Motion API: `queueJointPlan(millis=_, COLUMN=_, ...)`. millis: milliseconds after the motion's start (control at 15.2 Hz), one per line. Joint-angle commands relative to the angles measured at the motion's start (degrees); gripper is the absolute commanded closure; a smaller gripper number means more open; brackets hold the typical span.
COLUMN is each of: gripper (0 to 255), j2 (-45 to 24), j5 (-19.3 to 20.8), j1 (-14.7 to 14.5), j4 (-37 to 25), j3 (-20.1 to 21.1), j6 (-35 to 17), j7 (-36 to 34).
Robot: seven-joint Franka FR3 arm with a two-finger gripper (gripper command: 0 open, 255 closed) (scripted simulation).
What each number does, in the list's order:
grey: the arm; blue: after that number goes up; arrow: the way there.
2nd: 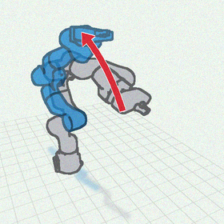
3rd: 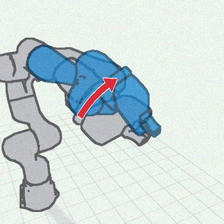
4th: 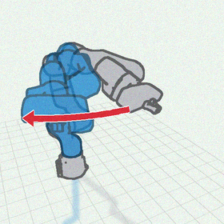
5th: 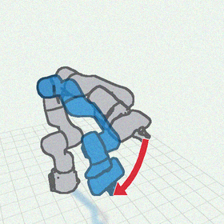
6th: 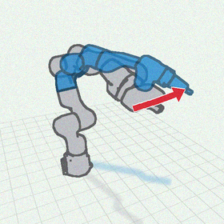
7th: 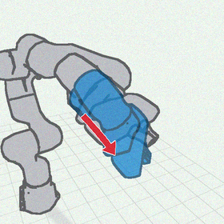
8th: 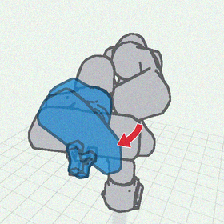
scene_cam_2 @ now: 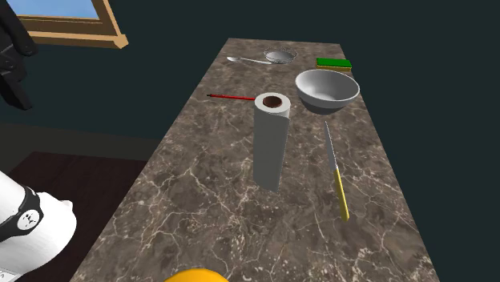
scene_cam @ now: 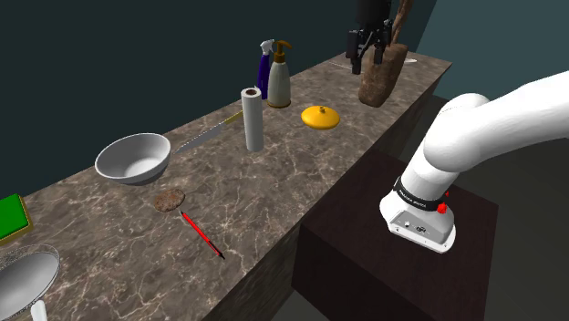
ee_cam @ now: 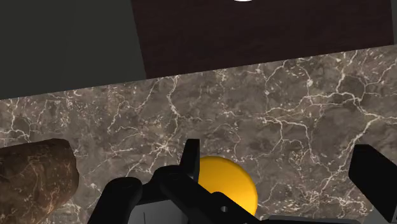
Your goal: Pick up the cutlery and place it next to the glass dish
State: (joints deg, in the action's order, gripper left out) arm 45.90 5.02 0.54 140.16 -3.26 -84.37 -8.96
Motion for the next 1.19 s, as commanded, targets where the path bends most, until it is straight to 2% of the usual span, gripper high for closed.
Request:
queueJointPlan(millis=0, gripper=0, j2=0.0, j5=0.0, j1=0.0, j4=0.0, j3=0.0, j6=0.0, j7=0.0)
queueJointPlan(millis=330, gripper=0, j2=-2.6, j5=-6.35, j1=0.13, j4=2.72, j3=6.81, j6=-6.1, j7=-13.68)
queueJointPlan(millis=660, gripper=0, j2=-8.31, j5=-11.56, j1=0.49, j4=2.92, j3=13.54, j6=-13.37, j7=-26.82)
queueJointPlan(millis=1122, gripper=0, j2=-20.6, j5=-14.99, j1=2.27, j4=-1.06, j3=22.21, j6=-24.03, j7=-44.89)
